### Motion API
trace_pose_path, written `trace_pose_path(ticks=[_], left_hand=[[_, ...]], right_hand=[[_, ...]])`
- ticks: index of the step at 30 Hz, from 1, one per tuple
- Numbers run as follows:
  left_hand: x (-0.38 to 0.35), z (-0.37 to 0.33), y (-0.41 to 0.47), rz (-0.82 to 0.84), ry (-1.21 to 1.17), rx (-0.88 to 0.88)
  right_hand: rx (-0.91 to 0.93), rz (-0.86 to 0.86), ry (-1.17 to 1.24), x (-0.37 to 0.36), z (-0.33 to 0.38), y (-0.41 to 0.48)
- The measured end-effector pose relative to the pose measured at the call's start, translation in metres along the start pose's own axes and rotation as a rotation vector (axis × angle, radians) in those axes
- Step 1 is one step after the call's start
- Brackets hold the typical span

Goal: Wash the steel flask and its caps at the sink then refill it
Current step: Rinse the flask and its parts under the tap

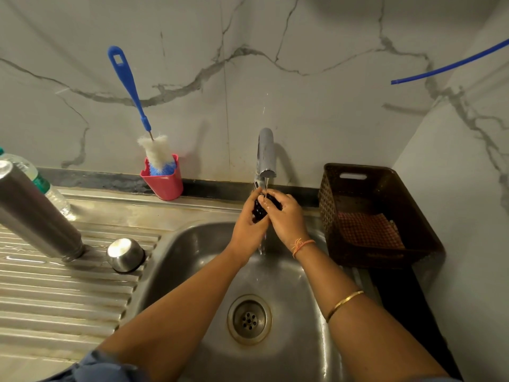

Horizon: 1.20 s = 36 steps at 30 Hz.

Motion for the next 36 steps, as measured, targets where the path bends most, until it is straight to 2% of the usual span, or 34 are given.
trace_pose_path(ticks=[4, 6, 10, 13, 15, 17, 19, 22, 25, 29, 31, 34, 36], left_hand=[[-0.003, -0.01, 0.0, -0.042, -0.21, 0.111], [-0.003, -0.012, 0.0, -0.111, -0.248, 0.133], [-0.002, -0.009, 0.004, -0.19, -0.399, 0.218], [-0.008, -0.011, 0.007, -0.161, -0.567, 0.363], [-0.015, -0.017, 0.005, -0.13, -0.63, 0.449], [-0.02, -0.021, 0.003, -0.064, -0.614, 0.479], [-0.022, -0.021, 0.001, -0.005, -0.531, 0.465], [-0.018, -0.015, -0.007, 0.082, -0.502, 0.438], [-0.003, -0.012, -0.01, 0.081, -0.53, 0.419], [0.018, -0.011, -0.009, 0.011, -0.505, 0.42], [0.023, -0.01, -0.008, 0.012, -0.391, 0.411], [0.026, -0.009, -0.007, 0.003, -0.264, 0.442], [0.024, -0.009, -0.007, -0.022, -0.291, 0.501]], right_hand=[[-0.276, 0.093, 0.301, -0.011, 0.002, -0.001], [-0.33, 0.136, 0.333, -0.014, 0.004, -0.003], [-0.144, 0.187, 0.067, -0.009, 0.01, -0.004], [-0.015, 0.092, -0.204, 0.001, 0.011, -0.001], [0.024, 0.017, -0.295, 0.007, 0.013, -0.001], [-0.017, -0.024, -0.305, 0.012, 0.012, 0.0], [-0.199, -0.017, -0.185, 0.018, 0.011, 0.004], [-0.515, 0.046, 0.077, 0.022, 0.012, 0.006], [-0.646, 0.171, 0.224, 0.018, 0.015, 0.005], [-0.66, 0.297, 0.33, 0.012, 0.017, 0.004], [-0.607, 0.323, 0.193, 0.014, 0.018, 0.003], [-0.471, 0.326, -0.157, 0.014, 0.019, 0.004], [-0.46, 0.299, -0.184, 0.012, 0.02, 0.006]])
Point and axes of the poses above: each hand's wrist, its own y-axis towards the middle knuckle, its own x-axis out of the back of the hand, z = x × y, the point moved 1 cm from there along y, towards the middle knuckle, and after that the axes turned 2 degrees about -z, right-handed, at the moved point
